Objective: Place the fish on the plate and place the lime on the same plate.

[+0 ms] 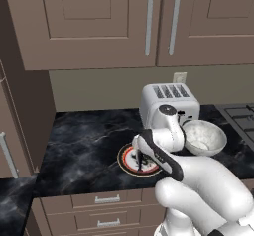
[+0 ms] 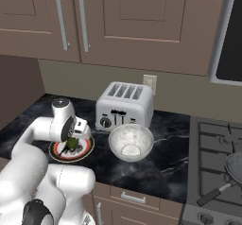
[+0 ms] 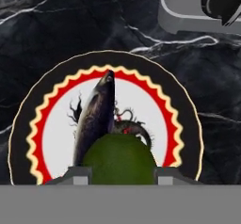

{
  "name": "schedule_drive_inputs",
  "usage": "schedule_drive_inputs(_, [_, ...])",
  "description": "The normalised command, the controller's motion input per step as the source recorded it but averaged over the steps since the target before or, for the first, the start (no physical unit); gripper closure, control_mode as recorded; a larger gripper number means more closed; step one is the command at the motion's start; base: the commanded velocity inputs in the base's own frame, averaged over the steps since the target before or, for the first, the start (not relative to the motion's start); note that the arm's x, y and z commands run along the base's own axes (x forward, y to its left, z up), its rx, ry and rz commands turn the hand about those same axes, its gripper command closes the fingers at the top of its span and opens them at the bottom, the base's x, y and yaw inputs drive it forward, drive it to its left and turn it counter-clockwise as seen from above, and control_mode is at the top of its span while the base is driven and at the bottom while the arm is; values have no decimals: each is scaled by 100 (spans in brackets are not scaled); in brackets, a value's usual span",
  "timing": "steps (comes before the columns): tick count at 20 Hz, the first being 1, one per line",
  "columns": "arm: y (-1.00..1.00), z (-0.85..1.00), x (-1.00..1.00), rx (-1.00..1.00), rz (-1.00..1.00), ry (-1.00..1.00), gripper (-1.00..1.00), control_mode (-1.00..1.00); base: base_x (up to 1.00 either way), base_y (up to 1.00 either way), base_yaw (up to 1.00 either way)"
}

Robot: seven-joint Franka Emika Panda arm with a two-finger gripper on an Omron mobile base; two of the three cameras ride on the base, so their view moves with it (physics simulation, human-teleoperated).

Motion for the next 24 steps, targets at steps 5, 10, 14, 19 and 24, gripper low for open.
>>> schedule_drive_inputs(5, [0,-28,25,0,0,0,100,-100,0,0,0])
schedule_drive_inputs(10, [0,-33,4,0,0,0,100,-100,0,0,0])
schedule_drive_inputs(14, [0,0,0,0,0,0,-100,-100,0,0,0])
schedule_drive_inputs(19, [0,11,0,0,0,0,-100,-100,0,0,0])
schedule_drive_inputs(24, [0,55,-39,0,-2,-1,-100,-100,0,0,0])
